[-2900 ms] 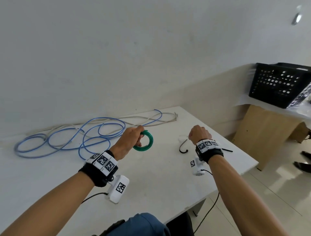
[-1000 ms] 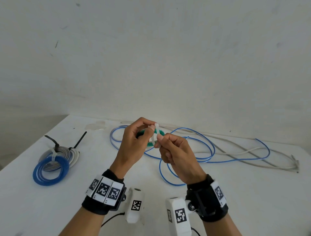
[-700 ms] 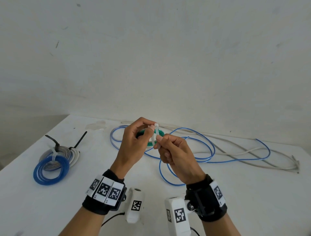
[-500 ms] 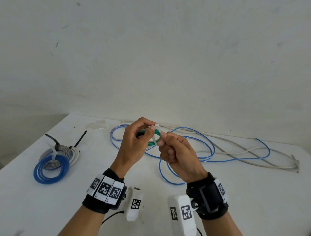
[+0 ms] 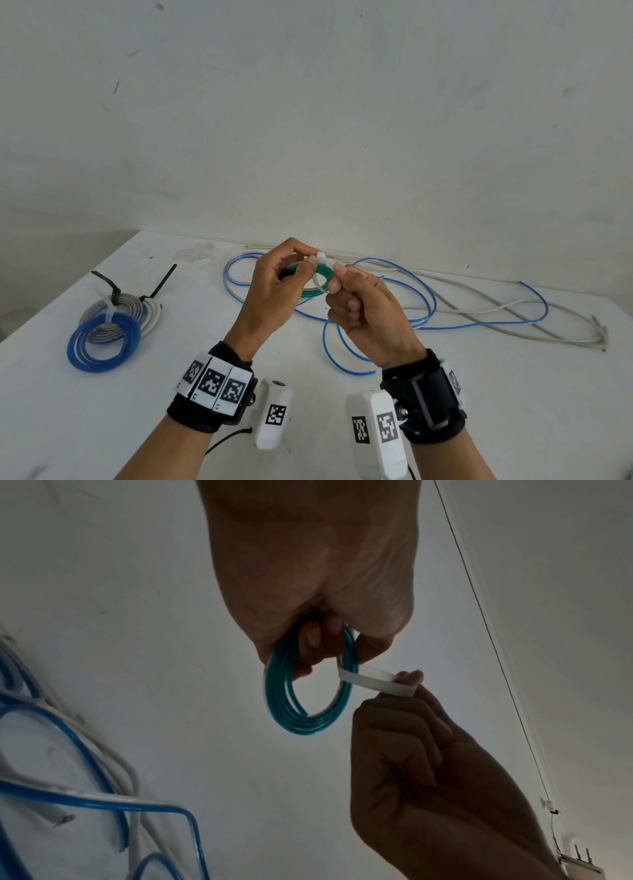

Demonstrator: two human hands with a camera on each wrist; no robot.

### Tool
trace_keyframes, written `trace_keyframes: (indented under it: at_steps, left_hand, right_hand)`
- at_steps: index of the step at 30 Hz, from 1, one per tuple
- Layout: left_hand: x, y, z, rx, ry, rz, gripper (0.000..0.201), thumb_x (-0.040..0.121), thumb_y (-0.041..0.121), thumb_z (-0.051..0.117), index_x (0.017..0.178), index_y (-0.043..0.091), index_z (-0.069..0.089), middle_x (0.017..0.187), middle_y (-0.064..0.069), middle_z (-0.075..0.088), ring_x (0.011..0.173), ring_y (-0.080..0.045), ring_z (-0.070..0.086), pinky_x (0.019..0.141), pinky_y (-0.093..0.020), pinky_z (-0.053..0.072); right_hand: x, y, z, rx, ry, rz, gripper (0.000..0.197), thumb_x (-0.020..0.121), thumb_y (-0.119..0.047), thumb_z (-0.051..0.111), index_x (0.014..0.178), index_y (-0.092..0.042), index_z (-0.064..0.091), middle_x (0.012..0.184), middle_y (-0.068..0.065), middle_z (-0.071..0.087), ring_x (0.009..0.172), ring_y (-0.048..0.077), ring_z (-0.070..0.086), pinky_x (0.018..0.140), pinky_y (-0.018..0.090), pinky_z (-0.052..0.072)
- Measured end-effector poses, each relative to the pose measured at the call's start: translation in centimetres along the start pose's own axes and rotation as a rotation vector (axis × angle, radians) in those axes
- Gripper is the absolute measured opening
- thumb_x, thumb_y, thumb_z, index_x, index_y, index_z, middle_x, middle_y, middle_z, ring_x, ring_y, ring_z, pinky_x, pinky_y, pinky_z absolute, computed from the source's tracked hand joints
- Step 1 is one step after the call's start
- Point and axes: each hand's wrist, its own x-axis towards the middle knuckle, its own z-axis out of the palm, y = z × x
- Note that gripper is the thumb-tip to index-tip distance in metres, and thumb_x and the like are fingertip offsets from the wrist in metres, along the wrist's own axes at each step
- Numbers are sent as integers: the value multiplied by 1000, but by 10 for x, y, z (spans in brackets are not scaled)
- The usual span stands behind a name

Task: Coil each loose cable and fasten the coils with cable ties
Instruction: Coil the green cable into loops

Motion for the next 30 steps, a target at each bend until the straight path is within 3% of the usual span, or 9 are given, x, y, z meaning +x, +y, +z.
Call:
trace_keyframes:
  at_steps: [5,10,15,20,22,27,30]
  left_hand:
    - [0,1,-1,-8,0,-13,13,99,0,56,93,6,66,67,16,66,62,-1,58,59,-16,46]
    - [0,3,-1,6,4,-21,18,99,1,57,89,14,65,66,15,65,61,-3,58,59,-18,47]
    - [-1,-2,0,3,-34,-6,11,98,7,59,89,10,64,69,-4,62,61,-7,53,56,-16,42]
    - [-2,-2,1,6,-45,-26,19,99,3,57,86,16,63,70,12,65,64,-3,59,60,-15,45]
    - [-2,-1,3,-12,-50,-24,20,98,5,56,86,18,64,72,11,65,66,-3,59,62,-18,47]
    - [-5,-1,9,-21,-115,-30,16,99,-4,54,89,3,65,70,10,64,63,-3,57,62,-13,42]
    - [-2,-1,6,-43,-89,-74,25,99,-1,55,87,18,65,72,12,64,64,-2,56,63,-17,45]
  right_hand:
    - [0,1,0,-6,-7,0,35,101,-26,52,72,-12,64,52,-6,30,48,8,22,46,18,24]
    - [0,3,1,-63,0,-7,33,99,-28,56,72,-11,64,53,-5,29,49,9,22,47,19,24]
    - [-1,1,7,-123,74,-31,32,92,-32,61,70,-9,63,54,-2,28,50,10,21,48,19,25]
    - [-5,-2,12,-313,171,-115,33,102,-22,58,76,-2,63,53,-3,36,51,11,26,51,22,23]
    - [-5,-1,13,-366,202,-136,33,102,-23,59,76,-2,64,55,-1,33,52,12,26,50,21,25]
    - [-5,-1,9,-366,271,-181,32,102,-20,59,76,-2,63,53,-2,35,50,12,28,49,22,26]
    - [-5,-4,2,-508,368,-262,24,95,-31,70,89,-8,69,55,-2,46,51,10,37,51,22,33]
